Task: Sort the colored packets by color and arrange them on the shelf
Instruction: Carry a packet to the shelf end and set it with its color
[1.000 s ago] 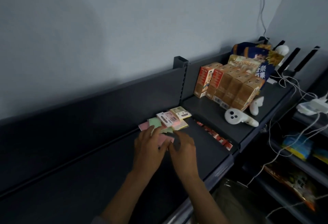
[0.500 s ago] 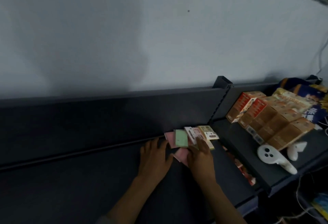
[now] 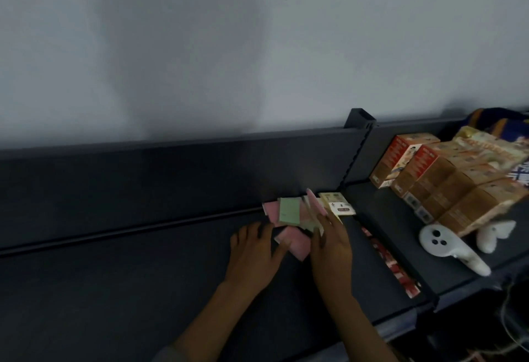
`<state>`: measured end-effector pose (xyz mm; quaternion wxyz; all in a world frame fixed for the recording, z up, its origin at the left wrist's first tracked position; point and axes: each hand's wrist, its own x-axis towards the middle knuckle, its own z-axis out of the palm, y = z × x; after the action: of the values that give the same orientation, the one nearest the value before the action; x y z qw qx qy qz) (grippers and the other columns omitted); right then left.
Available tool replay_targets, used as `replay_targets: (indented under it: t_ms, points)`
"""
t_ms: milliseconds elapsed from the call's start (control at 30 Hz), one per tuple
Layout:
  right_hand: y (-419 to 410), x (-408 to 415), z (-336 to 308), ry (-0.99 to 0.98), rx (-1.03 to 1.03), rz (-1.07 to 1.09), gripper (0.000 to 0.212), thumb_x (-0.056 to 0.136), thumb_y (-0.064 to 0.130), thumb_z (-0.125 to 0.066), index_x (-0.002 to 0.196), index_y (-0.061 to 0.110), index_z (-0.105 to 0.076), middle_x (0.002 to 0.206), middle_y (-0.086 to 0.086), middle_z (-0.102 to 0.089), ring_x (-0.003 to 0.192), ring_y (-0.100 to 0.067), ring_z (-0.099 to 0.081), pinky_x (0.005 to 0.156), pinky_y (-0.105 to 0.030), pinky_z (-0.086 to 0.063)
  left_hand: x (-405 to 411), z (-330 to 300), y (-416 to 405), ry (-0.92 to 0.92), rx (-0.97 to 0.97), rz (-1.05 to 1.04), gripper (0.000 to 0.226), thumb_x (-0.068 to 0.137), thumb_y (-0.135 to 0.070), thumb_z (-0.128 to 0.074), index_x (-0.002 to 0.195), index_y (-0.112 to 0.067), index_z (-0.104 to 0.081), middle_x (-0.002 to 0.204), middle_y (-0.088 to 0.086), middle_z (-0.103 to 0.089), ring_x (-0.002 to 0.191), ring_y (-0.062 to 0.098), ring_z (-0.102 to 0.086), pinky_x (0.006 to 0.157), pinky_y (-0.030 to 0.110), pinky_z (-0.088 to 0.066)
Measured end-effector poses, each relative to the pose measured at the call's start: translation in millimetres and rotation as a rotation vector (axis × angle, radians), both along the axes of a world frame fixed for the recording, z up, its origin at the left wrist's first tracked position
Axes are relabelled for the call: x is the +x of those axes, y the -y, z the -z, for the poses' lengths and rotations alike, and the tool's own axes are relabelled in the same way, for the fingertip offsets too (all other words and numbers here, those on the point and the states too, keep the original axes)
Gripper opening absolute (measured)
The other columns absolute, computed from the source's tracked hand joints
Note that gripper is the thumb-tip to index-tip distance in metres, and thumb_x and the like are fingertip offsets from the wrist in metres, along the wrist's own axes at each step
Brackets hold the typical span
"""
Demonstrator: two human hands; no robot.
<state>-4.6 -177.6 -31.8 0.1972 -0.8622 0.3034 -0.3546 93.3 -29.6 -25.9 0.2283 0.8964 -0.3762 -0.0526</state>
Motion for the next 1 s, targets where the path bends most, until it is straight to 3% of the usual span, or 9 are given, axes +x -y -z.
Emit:
replay_targets:
  t_ms: [100,200,300,433,500,633,833,933,1000]
  points:
    - [2.0,-16.5,-11.2,0.149,0.055,0.027,0.030,0.093,0.004,-0.065,0.122,0.007,-0.066,0.130,-0.005,-0.061,0.120,-0.020,-0.057,0.103,-0.028,-0.047,-14.8,-0.6,9.9,0.006,-0.044,0.012,0.054,0.101,-0.062,-0.031,0.148,-0.036,-0.034,0.150,-0.004,-0.041,0.136,0.018,-0.035,0.111,0.034,-0.026]
    - [5.0,-36.5,-25.9,0.303,0.233,0.051,0.024,0.091,0.004,-0.068,0.110,0.017,-0.060,0.107,0.007,-0.059,0.099,-0.011,-0.060,0.084,-0.003,-0.041,-29.1,-5.5,24.0,0.006,-0.084,0.031,0.050,0.100,-0.058,-0.036,0.145,-0.035,-0.038,0.148,-0.006,-0.042,0.134,0.016,-0.034,0.111,0.033,-0.026]
    - [10.0,-51.9,-32.7,0.399,0.378,0.045,0.032,0.092,0.009,-0.069,0.114,0.025,-0.052,0.101,0.012,-0.057,0.092,-0.002,-0.058,0.075,-0.005,-0.044,-40.4,-11.7,42.4,0.007,-0.115,0.040,0.051,0.098,-0.062,-0.034,0.140,-0.033,-0.044,0.142,-0.007,-0.047,0.129,0.016,-0.040,0.108,0.036,-0.034]
    - [22.4,-69.2,-28.5,0.365,0.189,-0.011,0.029,0.085,-0.005,-0.069,0.103,0.014,-0.058,0.101,0.002,-0.049,0.092,-0.004,-0.053,0.080,-0.016,-0.045,-56.5,-31.5,67.3,-0.134,-0.208,0.015,0.056,0.097,-0.070,-0.035,0.135,-0.032,-0.052,0.130,-0.007,-0.058,0.114,0.013,-0.054,0.095,0.038,-0.050]
    - [25.3,-74.8,-24.5,0.344,0.168,-0.046,0.031,0.081,-0.012,-0.067,0.100,0.010,-0.059,0.103,0.000,-0.047,0.092,-0.009,-0.052,0.083,-0.015,-0.043,-66.9,-43.7,76.7,-0.208,-0.281,0.017,0.054,0.096,-0.074,-0.030,0.118,-0.035,-0.060,0.115,-0.012,-0.063,0.100,0.007,-0.059,0.087,0.037,-0.054]
    - [27.4,-81.0,-18.0,0.341,0.170,-0.109,0.031,0.079,-0.014,-0.066,0.097,0.010,-0.056,0.103,0.001,-0.044,0.092,-0.014,-0.051,0.081,-0.022,-0.044,-81.8,-56.3,84.8,0.008,-0.261,-0.042,0.046,0.100,-0.063,-0.035,0.088,-0.027,-0.060,0.091,-0.012,-0.057,0.087,0.009,-0.054,0.073,0.031,-0.051]
    - [25.5,-84.8,-10.9,0.263,0.224,-0.318,0.033,0.084,0.022,-0.079,0.109,0.018,-0.058,0.122,0.006,-0.044,0.120,-0.014,-0.045,0.098,-0.022,-0.043,-90.0,-62.0,81.6,0.184,-0.358,-0.108,0.017,0.100,-0.029,-0.055,0.094,-0.014,-0.061,0.113,-0.006,-0.053,0.103,0.010,-0.049,0.085,0.030,-0.049]
    - [20.9,-85.0,-15.0,0.268,0.339,-0.343,0.052,0.086,0.033,-0.077,0.129,0.023,-0.051,0.130,0.009,-0.044,0.127,-0.012,-0.043,0.103,-0.021,-0.041,-96.1,-67.2,72.5,0.184,-0.397,-0.170,0.013,0.103,-0.025,-0.050,0.096,-0.014,-0.054,0.110,-0.005,-0.050,0.099,0.011,-0.047,0.079,0.036,-0.053]
    - [18.9,-86.0,-20.9,0.279,0.437,-0.364,0.062,0.086,0.035,-0.077,0.139,0.027,-0.045,0.133,0.011,-0.044,0.127,-0.006,-0.043,0.100,-0.011,-0.038,-98.6,-66.7,64.9,0.208,-0.373,-0.191,0.014,0.104,-0.026,-0.048,0.099,-0.014,-0.053,0.111,-0.004,-0.049,0.099,0.013,-0.046,0.075,0.037,-0.054]
